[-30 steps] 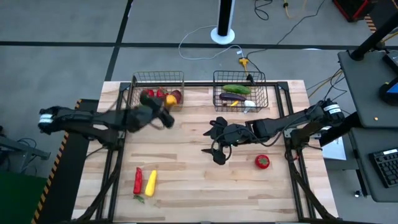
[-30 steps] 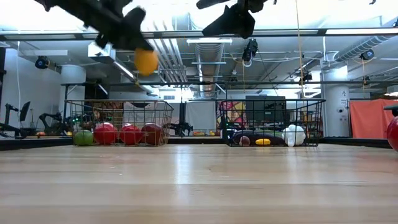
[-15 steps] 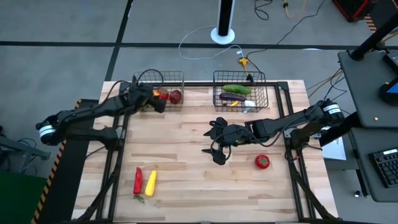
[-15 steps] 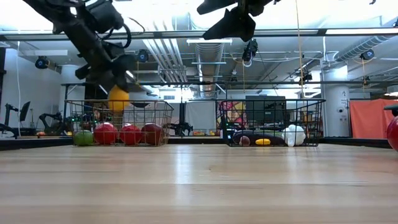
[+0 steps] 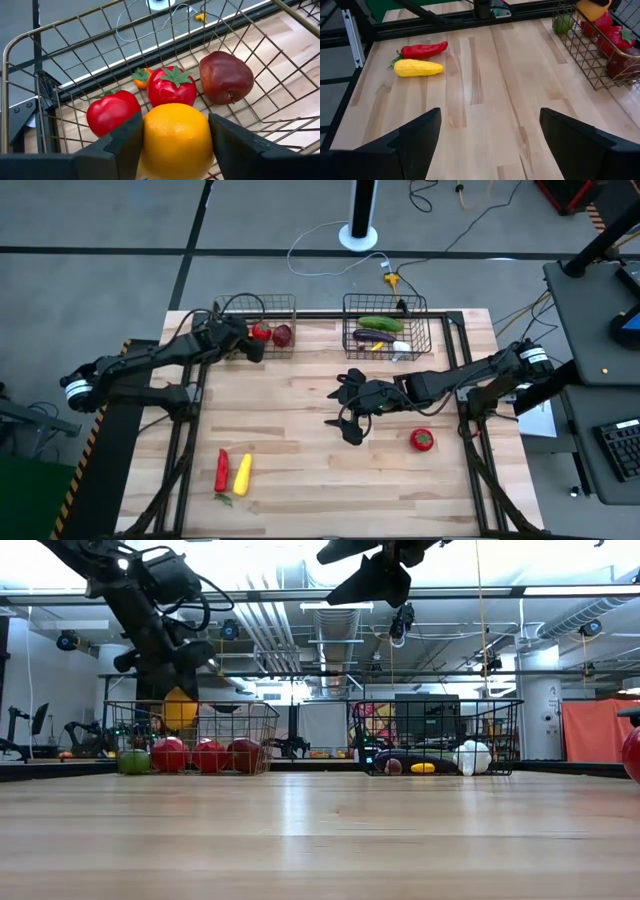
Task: Sort produce into baskets
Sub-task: Put the lemon into the left wire basket, then put the corn into the right wire basket
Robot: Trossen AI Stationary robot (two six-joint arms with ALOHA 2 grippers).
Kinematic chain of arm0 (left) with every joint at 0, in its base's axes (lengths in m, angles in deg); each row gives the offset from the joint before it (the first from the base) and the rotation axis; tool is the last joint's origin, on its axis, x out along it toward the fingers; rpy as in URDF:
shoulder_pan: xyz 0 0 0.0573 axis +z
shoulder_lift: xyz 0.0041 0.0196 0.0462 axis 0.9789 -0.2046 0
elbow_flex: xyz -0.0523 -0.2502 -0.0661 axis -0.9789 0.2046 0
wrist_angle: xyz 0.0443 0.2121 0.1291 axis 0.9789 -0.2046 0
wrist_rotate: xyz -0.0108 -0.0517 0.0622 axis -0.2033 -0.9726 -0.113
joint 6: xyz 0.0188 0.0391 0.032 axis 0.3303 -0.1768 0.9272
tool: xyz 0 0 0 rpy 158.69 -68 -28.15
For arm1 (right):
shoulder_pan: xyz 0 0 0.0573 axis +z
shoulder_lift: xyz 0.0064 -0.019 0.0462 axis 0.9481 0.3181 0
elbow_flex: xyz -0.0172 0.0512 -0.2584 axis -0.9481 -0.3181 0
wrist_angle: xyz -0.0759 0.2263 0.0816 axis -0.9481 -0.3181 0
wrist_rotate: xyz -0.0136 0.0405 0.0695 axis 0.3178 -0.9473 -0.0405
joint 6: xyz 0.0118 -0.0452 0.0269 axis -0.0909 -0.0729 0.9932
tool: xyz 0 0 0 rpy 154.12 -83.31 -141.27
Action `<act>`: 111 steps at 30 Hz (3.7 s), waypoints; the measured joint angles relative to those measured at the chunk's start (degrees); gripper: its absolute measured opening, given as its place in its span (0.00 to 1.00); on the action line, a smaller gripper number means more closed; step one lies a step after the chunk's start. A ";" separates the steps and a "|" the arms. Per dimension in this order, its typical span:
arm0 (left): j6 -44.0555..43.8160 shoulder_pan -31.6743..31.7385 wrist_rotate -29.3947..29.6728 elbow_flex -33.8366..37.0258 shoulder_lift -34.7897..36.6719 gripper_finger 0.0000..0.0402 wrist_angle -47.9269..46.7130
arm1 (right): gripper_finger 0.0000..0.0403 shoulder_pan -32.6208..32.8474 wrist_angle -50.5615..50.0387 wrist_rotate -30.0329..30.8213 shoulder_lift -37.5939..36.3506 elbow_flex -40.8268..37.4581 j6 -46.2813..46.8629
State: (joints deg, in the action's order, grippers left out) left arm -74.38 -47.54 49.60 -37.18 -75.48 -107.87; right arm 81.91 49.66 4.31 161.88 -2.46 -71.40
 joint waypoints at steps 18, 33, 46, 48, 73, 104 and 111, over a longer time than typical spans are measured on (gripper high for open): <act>-0.73 -5.73 0.05 0.00 0.51 0.60 -0.02 | 0.82 0.00 -3.40 0.00 0.00 0.00 3.13; -16.46 -40.90 13.03 0.00 1.63 0.60 1.40 | 0.79 0.02 -40.28 -3.99 0.00 2.27 27.63; -18.01 -52.88 17.46 0.00 1.61 0.60 6.25 | 0.81 3.93 -57.87 -16.33 -0.72 2.03 36.18; -18.01 -53.00 17.46 0.00 1.61 0.60 6.33 | 0.82 4.86 -59.85 -17.78 -1.25 2.02 37.26; -17.77 -52.96 17.68 0.00 1.61 0.60 6.14 | 0.87 14.31 -50.94 -17.98 -16.11 -18.48 64.10; -20.54 -52.94 16.03 0.07 1.58 0.60 6.48 | 0.86 16.17 -46.60 -13.60 -7.16 -20.00 62.05; -35.05 -55.98 -0.93 -3.76 -0.20 0.58 2.87 | 0.86 16.16 -46.54 -13.00 -10.33 -19.16 62.64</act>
State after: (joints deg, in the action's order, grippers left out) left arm -109.43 -103.52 48.67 -40.94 -75.68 -104.99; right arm 98.07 3.12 -8.69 151.54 -21.62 -8.76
